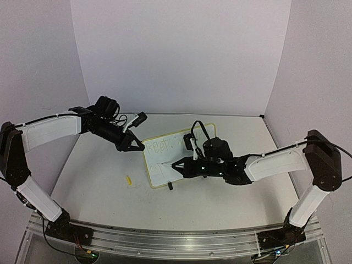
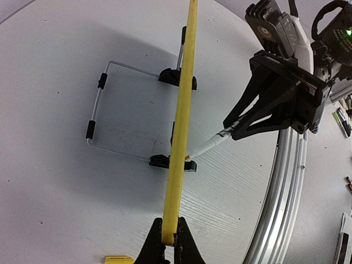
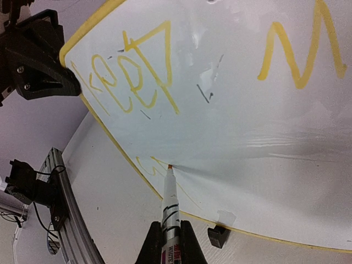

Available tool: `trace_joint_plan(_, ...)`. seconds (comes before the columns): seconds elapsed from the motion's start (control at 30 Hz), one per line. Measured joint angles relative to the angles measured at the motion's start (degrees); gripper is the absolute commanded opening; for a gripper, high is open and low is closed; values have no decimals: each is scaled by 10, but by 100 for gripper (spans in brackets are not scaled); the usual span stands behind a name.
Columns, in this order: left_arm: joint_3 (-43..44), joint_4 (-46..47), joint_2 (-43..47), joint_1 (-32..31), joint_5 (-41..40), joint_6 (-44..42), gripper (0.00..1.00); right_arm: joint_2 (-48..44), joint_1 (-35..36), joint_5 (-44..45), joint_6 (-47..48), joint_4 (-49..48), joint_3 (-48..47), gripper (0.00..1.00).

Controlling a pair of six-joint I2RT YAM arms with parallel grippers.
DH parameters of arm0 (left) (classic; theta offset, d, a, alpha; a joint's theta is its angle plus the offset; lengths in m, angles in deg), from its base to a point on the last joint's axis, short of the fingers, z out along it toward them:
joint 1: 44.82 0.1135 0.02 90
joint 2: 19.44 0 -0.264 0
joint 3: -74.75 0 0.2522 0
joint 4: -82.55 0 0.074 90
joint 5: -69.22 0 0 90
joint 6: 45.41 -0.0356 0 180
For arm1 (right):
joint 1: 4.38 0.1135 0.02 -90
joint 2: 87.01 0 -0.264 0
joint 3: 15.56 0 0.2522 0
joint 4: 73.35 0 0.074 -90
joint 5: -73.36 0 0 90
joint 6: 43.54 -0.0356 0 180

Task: Write a sentence on the whiteboard
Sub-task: Write on the whiteboard with the whiteboard marker without the cap.

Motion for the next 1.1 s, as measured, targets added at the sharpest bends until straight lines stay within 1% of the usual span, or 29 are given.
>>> trace_joint_plan(0.27, 0, 0, 0, 0, 0, 0, 0, -5, 0, 5, -3, 0, 7, 0)
trace_joint_plan(0.63, 0, 0, 0, 0, 0, 0, 0, 29, 0, -34, -3, 9, -3, 0)
trace_joint_plan(1.1, 0, 0, 0, 0, 0, 0, 0, 29, 0, -35, -3, 10, -4, 0)
